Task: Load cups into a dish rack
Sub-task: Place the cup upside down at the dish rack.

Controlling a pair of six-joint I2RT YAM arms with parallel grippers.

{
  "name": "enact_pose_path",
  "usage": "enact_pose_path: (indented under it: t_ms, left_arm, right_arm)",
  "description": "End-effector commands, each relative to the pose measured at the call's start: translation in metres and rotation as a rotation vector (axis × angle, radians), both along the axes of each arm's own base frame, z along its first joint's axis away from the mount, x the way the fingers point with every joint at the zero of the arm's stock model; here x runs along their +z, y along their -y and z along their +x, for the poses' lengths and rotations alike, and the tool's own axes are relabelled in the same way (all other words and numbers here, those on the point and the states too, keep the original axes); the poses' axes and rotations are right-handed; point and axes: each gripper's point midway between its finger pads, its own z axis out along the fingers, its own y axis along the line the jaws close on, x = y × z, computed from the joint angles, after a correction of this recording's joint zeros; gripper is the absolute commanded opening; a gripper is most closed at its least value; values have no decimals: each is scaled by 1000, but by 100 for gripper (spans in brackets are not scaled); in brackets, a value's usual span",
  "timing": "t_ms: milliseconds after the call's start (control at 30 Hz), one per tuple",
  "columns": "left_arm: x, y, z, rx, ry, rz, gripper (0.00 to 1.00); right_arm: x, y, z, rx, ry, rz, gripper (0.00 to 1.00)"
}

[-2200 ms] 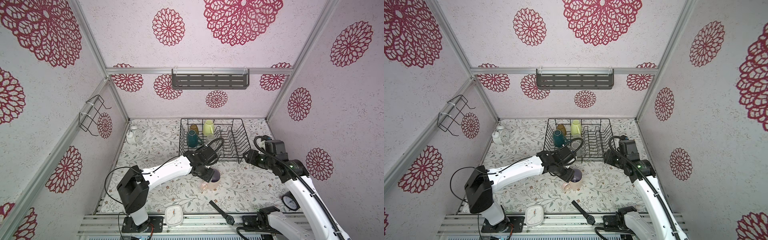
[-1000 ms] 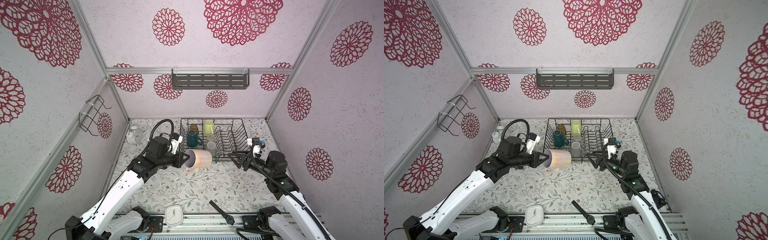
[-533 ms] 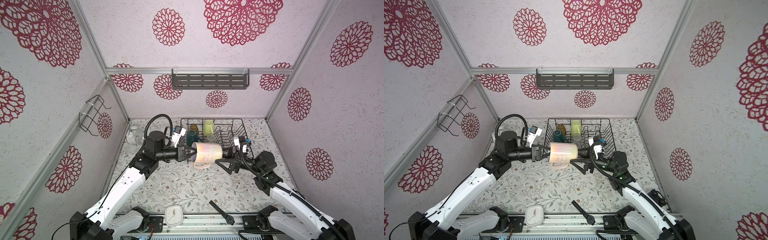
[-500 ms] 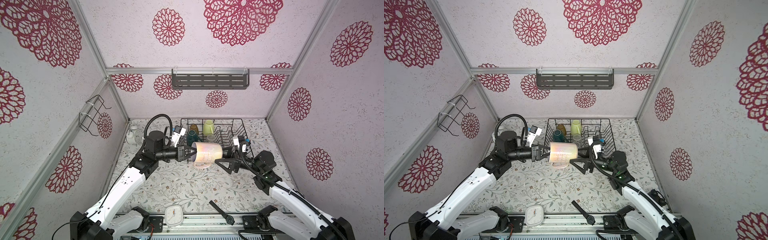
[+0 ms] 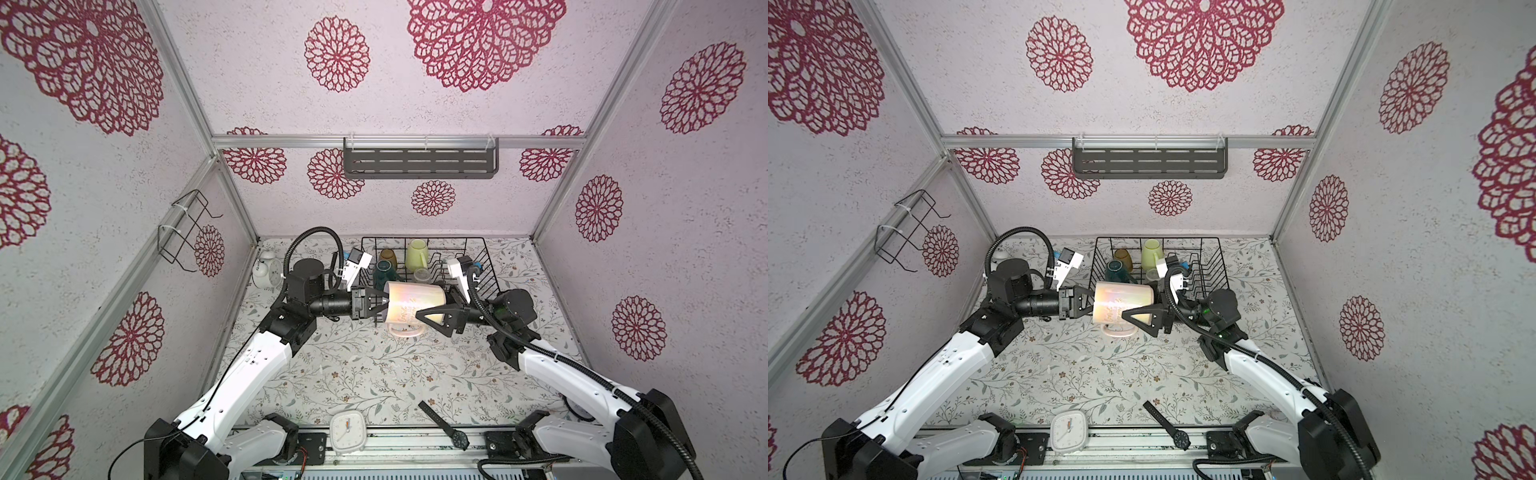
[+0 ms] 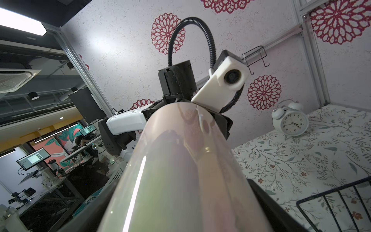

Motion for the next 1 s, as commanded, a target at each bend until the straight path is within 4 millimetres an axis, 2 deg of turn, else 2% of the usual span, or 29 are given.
enact_pose_path:
  t_ms: [0,100,233,300,400,433,600,667,733,967]
  left_arm:
    - [17,2,-1,-19,73,-47,0]
    - [11,-3,7,12,61,-36,6]
    - [-5,-15,23,82,51,0,37]
    - [-14,-27,35,144,30,13,42]
    - [-30,-50,54,260,-6,31,65]
    - [-34,-61,61,302,-23,37,69]
    - [-64,-122,93,546,-142,69,79]
    - [-77,-143,100,639,-173,97,81]
    - [-86,-157,103,697,-189,114,81]
    - [-101,-194,105,860,-199,160,82]
  right_arm:
    - [37,-1,-22,76,108,73,78]
    - [33,-6,-14,77,92,59,71]
    - [18,-18,7,37,65,-20,61]
    - [10,-25,20,9,37,-66,60]
    - [1,-33,37,-35,23,-120,56]
    - [-5,-35,44,-51,20,-158,56]
    - [-36,-36,79,-195,37,-380,52]
    - [-47,-34,93,-240,52,-464,47]
    - [-58,-34,107,-271,61,-540,44]
    - [-75,-35,149,-359,120,-722,36]
